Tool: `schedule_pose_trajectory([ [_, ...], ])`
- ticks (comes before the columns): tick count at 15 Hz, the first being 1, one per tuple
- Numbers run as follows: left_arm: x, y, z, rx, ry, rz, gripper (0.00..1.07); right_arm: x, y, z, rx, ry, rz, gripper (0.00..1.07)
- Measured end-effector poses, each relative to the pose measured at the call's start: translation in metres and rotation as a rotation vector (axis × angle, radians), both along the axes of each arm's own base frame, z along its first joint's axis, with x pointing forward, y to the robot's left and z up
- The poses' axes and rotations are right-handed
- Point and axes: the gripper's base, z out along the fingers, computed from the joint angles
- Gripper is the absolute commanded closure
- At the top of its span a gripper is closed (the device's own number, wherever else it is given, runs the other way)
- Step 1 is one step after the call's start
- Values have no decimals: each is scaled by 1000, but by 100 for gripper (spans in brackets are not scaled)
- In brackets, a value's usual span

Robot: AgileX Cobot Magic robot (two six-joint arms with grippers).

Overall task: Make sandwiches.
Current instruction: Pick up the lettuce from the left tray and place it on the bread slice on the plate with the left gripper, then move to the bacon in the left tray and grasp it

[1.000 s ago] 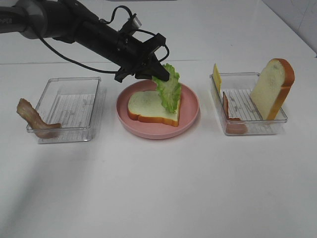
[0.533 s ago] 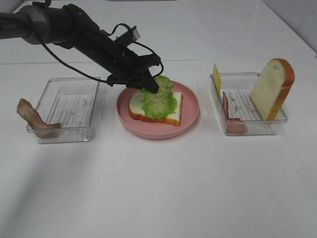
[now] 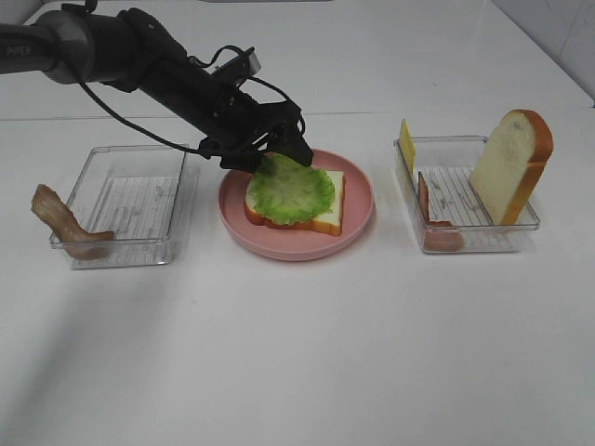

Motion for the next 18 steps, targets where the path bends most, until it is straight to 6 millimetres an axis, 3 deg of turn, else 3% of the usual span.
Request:
schedule_pose_trajectory([
  [2,2,3,7,43,-49,-6,34,0,0,0,0,0,0,25],
  [9,-2,35,94,309,-250,97,34,0,0,0,0,0,0,25],
  [10,-7,47,114,350,-244,136,34,0,0,0,0,0,0,25],
  [13,-12,78,135,380,-187,189,34,0,0,0,0,0,0,25],
  [16,-19,128,141,426,-40,232,36,0,0,0,0,0,0,25],
  [18,-21,145,139,444,28,243,44,0,0,0,0,0,0,25],
])
